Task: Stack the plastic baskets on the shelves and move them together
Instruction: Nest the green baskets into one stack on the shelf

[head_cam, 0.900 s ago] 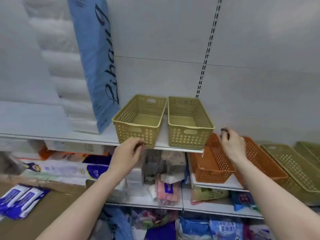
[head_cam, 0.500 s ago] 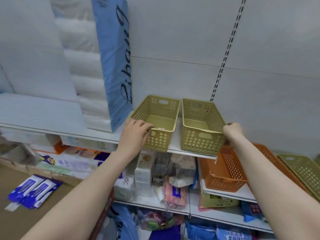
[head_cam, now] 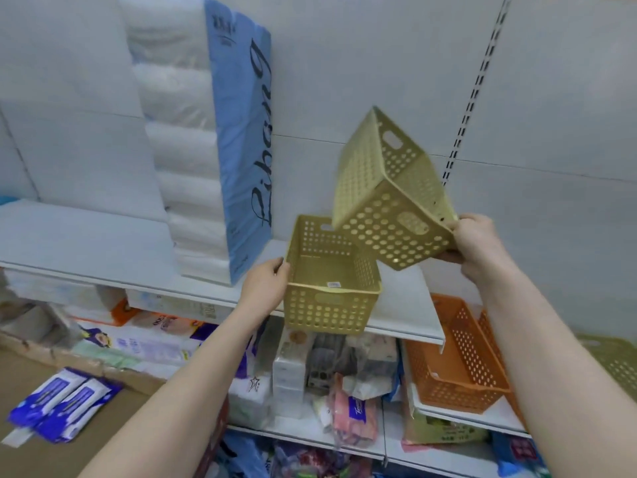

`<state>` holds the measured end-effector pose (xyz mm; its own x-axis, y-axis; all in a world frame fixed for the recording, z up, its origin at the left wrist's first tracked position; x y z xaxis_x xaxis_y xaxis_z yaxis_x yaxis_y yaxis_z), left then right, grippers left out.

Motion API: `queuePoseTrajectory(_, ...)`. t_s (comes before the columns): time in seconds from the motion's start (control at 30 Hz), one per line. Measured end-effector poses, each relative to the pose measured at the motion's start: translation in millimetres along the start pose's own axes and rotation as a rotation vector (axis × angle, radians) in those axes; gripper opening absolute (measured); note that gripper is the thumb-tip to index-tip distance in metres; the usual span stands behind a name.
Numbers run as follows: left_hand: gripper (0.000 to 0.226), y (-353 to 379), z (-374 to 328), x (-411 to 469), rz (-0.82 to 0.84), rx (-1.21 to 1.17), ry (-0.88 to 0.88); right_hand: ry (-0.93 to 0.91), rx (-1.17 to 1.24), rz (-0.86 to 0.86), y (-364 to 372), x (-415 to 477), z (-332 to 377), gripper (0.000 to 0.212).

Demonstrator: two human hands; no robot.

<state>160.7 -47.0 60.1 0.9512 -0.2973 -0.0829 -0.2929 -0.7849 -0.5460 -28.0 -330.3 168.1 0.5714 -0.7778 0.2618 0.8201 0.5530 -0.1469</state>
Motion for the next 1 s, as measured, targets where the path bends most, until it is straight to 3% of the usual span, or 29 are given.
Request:
queuePoseTrajectory(0.17, 0.026, 9.3, 6.1, -9.6, 0.185, -0.316, -0.030, 0.085, -0.111, 0.155, 54.2, -19.2, -27.8, 0.024)
queuePoseTrajectory(0.37, 0.042, 40.0, 2.5, -26.2, 0.382, -0.427, -0.089, 0.002, -0.696, 0.283, 57.8, -26.4, -49.6, 0.033)
queuePoseTrajectory(0.47, 0.051, 50.5, -5.8, -34.3, 0.440, -0.480, -0.104, 0.057, -0.481, 0.308, 56.1, -41.3, -65.8, 0.038)
queuePoseTrajectory(0.57, 0.056, 54.0, -11.6, -38.3, 0.445, -0.514, -0.137, -0.031, -0.324, 0.278, 46.8, -58.0, -66.0, 0.042)
queuePoseTrajectory(0.67, 0.035, 52.2, -25.1, -51.1, 0.388, -0.559, -0.038, -0.142, -0.303, 0.290, 29.5, -82.1, -70.0, 0.045)
queuePoseTrajectory(0.73, 0.041, 54.9, -31.8, -68.5, 0.342, -0.575, 0.045, -0.139, -0.259, 0.280, 9.8, -96.7, -79.4, 0.054)
queuePoseTrajectory(1.0, 0.057, 157.1, -75.9, -176.2, 0.429, -0.522, 0.235, -0.253, -0.538, 0.006, -142.9, -123.2, -107.5, 0.039)
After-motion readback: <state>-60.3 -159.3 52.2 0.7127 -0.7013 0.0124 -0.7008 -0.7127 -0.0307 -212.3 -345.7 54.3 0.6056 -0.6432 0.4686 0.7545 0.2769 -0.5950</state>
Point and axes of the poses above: each hand's wrist, its own x-axis towards the middle knuckle, its own y-axis out of the palm, z = x × y, the point moved 10 cm from there along x, towards the middle knuckle, and after that the axes turned 13 degrees about -y, right-handed, at the moved point
